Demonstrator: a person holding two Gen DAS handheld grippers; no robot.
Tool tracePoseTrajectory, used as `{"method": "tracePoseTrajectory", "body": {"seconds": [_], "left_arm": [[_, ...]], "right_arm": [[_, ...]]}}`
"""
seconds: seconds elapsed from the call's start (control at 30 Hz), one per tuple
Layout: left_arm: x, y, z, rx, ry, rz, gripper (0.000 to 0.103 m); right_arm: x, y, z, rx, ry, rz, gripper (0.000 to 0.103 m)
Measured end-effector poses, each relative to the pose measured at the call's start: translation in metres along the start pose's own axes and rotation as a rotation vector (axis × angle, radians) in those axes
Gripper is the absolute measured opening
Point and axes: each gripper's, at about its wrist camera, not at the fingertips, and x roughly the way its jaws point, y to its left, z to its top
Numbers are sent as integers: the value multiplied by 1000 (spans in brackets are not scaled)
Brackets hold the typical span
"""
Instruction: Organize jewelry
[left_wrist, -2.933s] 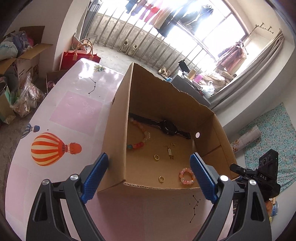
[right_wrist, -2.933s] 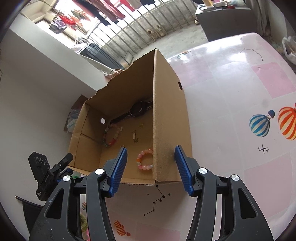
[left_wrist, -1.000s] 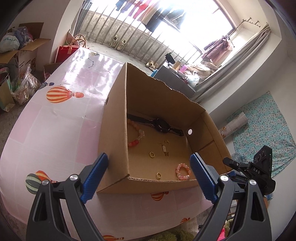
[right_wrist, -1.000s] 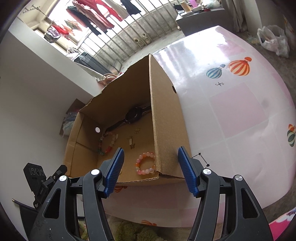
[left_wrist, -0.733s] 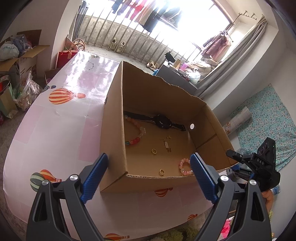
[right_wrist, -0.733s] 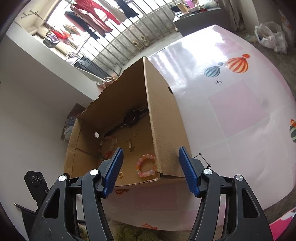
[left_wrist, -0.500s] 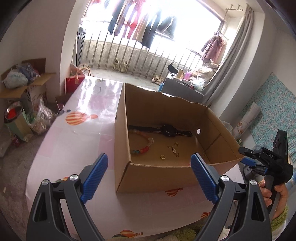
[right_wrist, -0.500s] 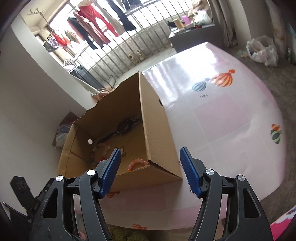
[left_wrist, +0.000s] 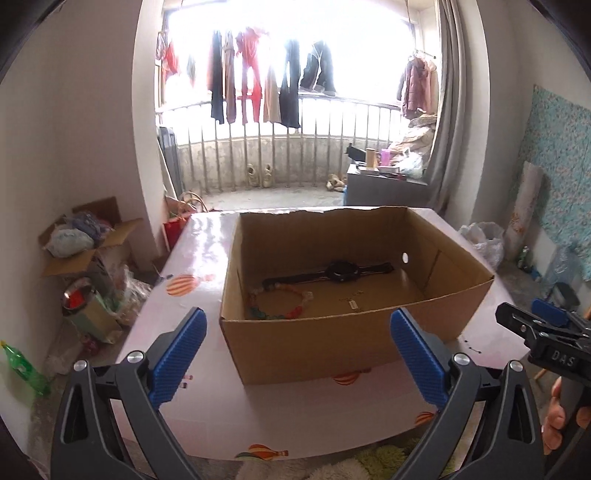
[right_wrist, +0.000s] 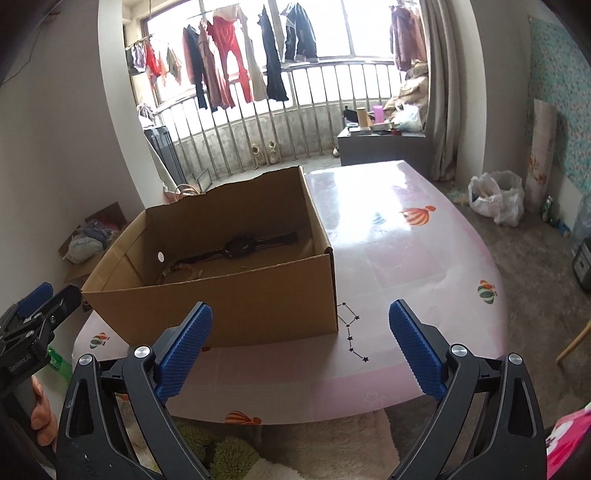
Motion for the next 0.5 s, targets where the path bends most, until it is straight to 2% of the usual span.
{"method": "tracePoseTrajectory", "body": {"seconds": [0.07,0.13,0.3,0.4,0.5], "left_arm": [[0,-5,-1,13,-16,43,98],[6,-9,-2,9,7,85,98],[39,-9,-19,-63,217,35,98],[55,-10,-36,-77,315,67,98],[63,-11,-42,-63,368,84,98]], "right_arm": [[0,5,-2,-10,-10,-8,95],[-1,9,-3,-24,-13,-8,95],[3,16,-7,-50,10,-61,95],[8,17,-12,-36,48,-68,95],[21,25,-20,-61,106,-102,95]]}}
